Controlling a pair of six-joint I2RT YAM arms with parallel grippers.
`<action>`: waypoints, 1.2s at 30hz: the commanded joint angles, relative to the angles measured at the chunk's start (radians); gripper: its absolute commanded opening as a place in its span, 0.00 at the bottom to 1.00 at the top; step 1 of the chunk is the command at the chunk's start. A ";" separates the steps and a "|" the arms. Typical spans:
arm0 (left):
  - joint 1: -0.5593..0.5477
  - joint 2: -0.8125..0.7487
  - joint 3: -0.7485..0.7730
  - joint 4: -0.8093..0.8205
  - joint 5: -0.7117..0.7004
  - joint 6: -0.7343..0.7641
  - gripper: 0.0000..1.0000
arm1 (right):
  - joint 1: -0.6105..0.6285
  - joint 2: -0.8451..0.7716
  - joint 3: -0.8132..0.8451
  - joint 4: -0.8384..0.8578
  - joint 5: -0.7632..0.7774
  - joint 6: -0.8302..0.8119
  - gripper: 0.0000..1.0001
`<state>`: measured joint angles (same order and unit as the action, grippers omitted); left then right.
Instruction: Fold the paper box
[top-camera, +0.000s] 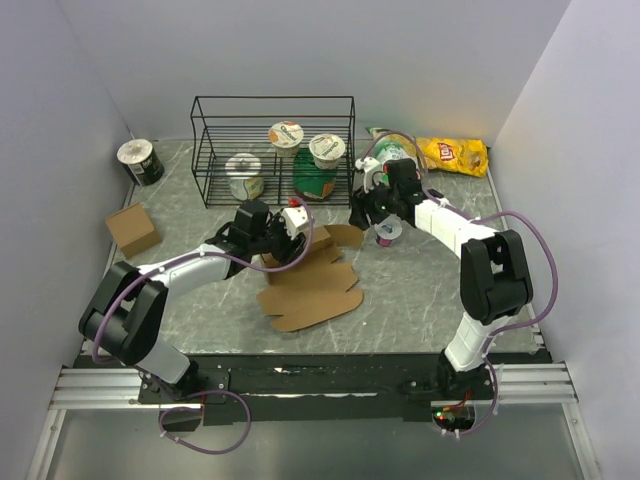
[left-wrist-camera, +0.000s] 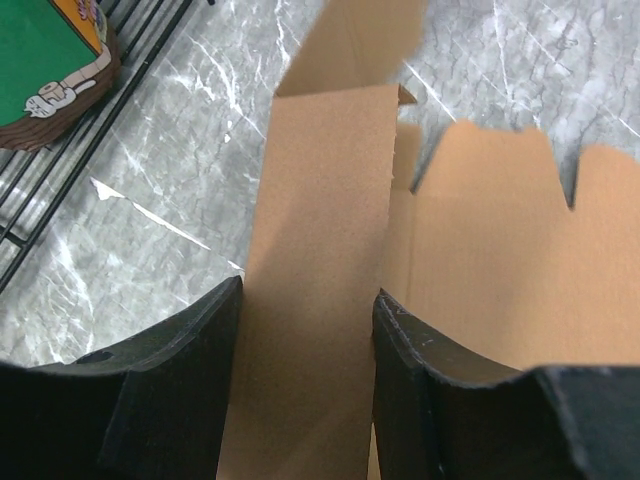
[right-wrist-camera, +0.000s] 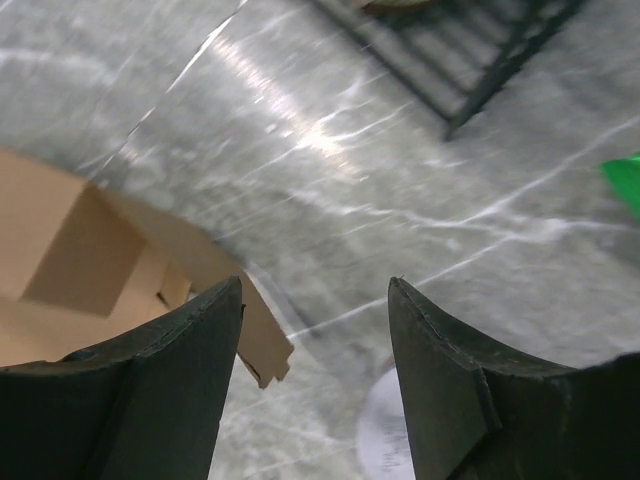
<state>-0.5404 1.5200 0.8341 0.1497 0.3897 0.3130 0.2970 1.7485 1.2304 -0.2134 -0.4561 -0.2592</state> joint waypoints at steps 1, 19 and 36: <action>-0.004 -0.043 -0.013 0.042 -0.003 0.012 0.45 | 0.024 -0.015 0.001 -0.075 -0.108 -0.034 0.66; -0.023 -0.107 -0.078 0.017 0.017 -0.020 0.45 | 0.042 -0.241 -0.108 -0.043 0.003 0.143 0.74; -0.036 -0.254 -0.145 0.071 0.091 -0.071 0.44 | -0.053 -0.138 -0.052 -0.104 -0.022 0.040 0.75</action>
<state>-0.5724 1.2800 0.6846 0.1825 0.4568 0.2615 0.2276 1.6360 1.2076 -0.3103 -0.3584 -0.1612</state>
